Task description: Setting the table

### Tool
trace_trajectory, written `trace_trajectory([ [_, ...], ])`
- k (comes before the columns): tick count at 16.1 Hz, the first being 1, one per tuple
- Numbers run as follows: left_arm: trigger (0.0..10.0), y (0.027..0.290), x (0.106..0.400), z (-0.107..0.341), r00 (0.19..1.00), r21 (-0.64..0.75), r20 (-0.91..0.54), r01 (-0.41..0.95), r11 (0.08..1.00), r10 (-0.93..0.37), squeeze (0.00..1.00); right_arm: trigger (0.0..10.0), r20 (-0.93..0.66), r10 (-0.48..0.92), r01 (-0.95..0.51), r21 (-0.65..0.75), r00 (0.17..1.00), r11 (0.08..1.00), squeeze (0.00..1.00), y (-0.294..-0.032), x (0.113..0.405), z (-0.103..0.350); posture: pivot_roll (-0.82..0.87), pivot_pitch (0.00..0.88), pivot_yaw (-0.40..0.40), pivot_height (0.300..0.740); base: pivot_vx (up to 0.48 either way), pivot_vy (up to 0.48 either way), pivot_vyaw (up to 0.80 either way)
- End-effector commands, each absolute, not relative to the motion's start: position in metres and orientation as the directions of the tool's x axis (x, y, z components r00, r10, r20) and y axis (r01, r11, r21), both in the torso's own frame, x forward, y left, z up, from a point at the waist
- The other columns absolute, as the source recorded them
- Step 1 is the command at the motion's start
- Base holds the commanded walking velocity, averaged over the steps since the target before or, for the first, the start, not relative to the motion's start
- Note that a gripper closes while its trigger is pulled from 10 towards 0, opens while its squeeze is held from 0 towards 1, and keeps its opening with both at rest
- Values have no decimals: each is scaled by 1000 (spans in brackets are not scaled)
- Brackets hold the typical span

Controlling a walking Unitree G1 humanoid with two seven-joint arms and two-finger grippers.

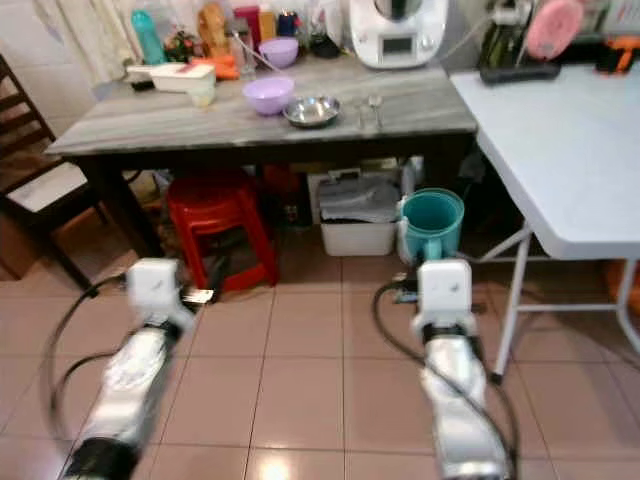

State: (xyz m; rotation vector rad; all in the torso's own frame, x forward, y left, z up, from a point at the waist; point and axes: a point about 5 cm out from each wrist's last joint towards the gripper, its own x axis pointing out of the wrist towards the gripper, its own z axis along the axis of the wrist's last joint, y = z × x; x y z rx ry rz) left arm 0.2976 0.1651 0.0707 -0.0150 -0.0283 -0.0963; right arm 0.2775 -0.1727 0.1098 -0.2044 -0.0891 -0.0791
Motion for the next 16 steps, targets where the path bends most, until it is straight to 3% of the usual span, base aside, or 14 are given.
trace_trajectory([
  [1, 10000, 167, 297, 77, 994, -19, 59, 98, 995, -96, 0, 10000, 142, -66, 93, -199, 988, 976, 0, -176, 275, 121, -122, 0, 112, 740, 0, 0, 0],
  [6, 10000, 182, 282, 72, 997, -8, 45, 55, 998, -55, 0, 10000, 135, -79, 108, -227, 988, 968, 0, -188, 258, 120, -117, 0, 115, 740, 156, 0, 120],
  [10, 10000, 181, 282, 73, 997, -3, 45, 69, 998, -69, 0, 10000, 129, -77, 105, -226, 989, 968, 0, -186, 258, 119, -115, 0, 116, 740, 350, 0, 591],
  [16, 10000, 175, 282, 75, 995, -17, 45, 94, 995, -93, 0, 10000, 112, -74, 97, -219, 991, 971, 0, -184, 257, 118, -117, 0, 116, 740, 406, 0, 0],
])
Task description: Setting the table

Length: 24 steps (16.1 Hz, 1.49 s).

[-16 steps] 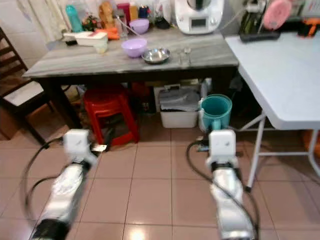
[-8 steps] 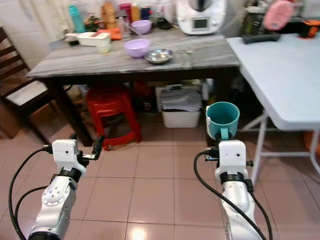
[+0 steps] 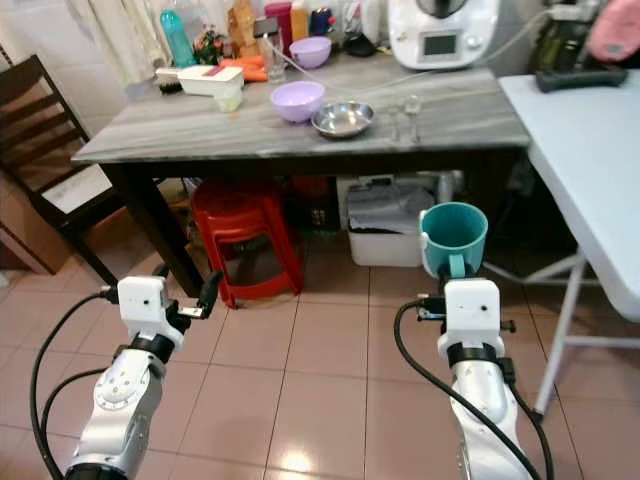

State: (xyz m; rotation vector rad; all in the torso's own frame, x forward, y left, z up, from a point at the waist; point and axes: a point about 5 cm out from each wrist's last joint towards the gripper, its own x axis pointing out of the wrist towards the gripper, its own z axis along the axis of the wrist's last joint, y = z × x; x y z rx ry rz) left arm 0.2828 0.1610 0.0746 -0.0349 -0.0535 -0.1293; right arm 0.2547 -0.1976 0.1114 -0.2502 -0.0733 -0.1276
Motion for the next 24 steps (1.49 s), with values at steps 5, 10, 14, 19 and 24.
trace_trajectory([
  [5, 10000, 169, 284, 76, 992, -27, 50, 121, 992, -119, 0, 10000, 109, -79, 101, -215, 991, 971, 0, -184, 258, 118, -125, 0, 114, 740, 432, 0, 0],
  [10, 10000, 161, 287, 88, 981, -41, 90, 176, 984, -172, 0, 10000, 136, -105, 134, -222, 985, 966, 0, -189, 260, 127, -126, 0, 112, 740, 439, 0, 0],
  [14, 10000, 158, 287, 90, 977, -54, 90, 199, 978, -194, 0, 10000, 137, -106, 134, -217, 985, 967, 0, -188, 260, 127, -126, 0, 113, 740, 439, 0, 0],
  [19, 10000, 150, 285, 90, 968, -76, 90, 242, 967, -235, 0, 10000, 131, -102, 129, -221, 986, 967, 0, -187, 261, 126, -125, 0, 110, 740, 439, 0, 0],
  [24, 10000, 140, 285, 106, 951, -80, 143, 288, 954, -275, 0, 10000, 207, -131, 181, -241, 970, 953, 0, -193, 261, 144, -129, 0, 104, 740, 439, 0, 0],
])
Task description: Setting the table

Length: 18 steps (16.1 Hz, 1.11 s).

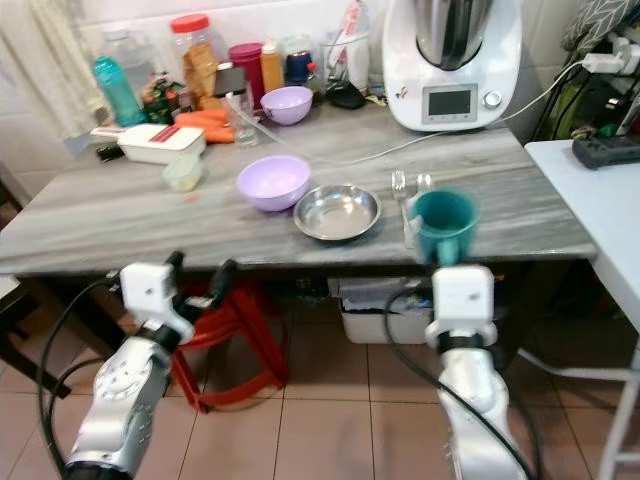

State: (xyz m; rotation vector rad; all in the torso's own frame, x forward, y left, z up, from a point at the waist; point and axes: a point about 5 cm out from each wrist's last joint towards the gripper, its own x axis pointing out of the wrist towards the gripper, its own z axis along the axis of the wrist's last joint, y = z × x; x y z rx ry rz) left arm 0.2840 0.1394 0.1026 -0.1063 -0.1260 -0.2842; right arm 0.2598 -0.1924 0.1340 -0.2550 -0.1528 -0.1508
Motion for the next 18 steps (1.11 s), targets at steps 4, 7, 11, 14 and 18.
trace_trajectory([
  [4, 10000, 140, 285, 110, 950, -84, 149, 289, 954, -274, 0, 10000, 214, -136, 188, -240, 967, 952, 0, -194, 262, 146, -128, 0, 104, 740, 430, 0, 0],
  [7, 10000, 140, 285, 111, 951, -85, 143, 287, 954, -273, 0, 10000, 210, -127, 177, -241, 969, 954, 0, -191, 263, 146, -125, 0, 103, 740, 420, 0, 0],
  [11, 10000, 143, 283, 111, 956, -88, 145, 269, 959, -254, 0, 10000, 210, -101, 151, -240, 972, 959, 0, -188, 266, 148, -120, 0, 101, 740, 292, 0, 0],
  [14, 10000, 147, 280, 109, 960, -68, 135, 255, 965, -244, 0, 10000, 217, -93, 147, -246, 972, 958, 0, -188, 268, 150, -114, 0, 99, 740, 0, 0, 0],
  [18, 10000, 154, 266, 98, 958, -48, 95, 276, 960, -271, 0, 10000, 218, -84, 132, -219, 972, 967, 0, -190, 274, 152, -107, 0, 99, 740, 0, 0, 0],
])
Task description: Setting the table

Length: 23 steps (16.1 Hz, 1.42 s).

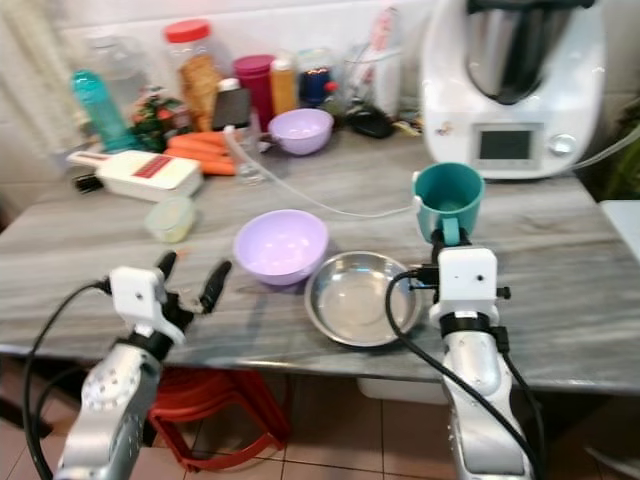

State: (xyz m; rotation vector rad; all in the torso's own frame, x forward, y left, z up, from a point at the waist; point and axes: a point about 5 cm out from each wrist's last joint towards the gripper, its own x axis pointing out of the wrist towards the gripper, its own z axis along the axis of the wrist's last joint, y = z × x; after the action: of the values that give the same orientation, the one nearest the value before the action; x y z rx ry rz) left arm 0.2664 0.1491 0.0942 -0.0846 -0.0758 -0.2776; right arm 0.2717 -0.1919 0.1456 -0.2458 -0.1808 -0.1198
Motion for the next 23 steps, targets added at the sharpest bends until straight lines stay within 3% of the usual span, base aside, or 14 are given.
trace_trajectory([
  [1, 10000, 155, 264, 96, 956, -47, 86, 286, 957, -281, 0, 10000, 218, -82, 131, -218, 972, 967, 0, -191, 276, 152, -107, 0, 99, 740, 0, 0, 0],
  [8, 10000, 146, 248, 91, 868, -119, 70, 496, 860, -491, 0, 10000, 157, -10, 38, -176, 988, 984, 0, -200, 304, 154, -97, 0, 98, 740, 0, 0, 0],
  [15, 10000, 143, 249, 94, 844, -143, 81, 537, 832, -531, 0, 10000, 55, 127, -115, -181, 990, 977, 0, -204, 329, 139, -76, 0, 100, 740, 0, 0, 0],
  [23, 10000, 134, 244, 95, 766, -192, 97, 641, 743, -636, 0, 10000, 14, 140, -135, -199, 990, 971, 0, -219, 330, 127, -78, 0, 107, 740, 0, 0, 0],
])
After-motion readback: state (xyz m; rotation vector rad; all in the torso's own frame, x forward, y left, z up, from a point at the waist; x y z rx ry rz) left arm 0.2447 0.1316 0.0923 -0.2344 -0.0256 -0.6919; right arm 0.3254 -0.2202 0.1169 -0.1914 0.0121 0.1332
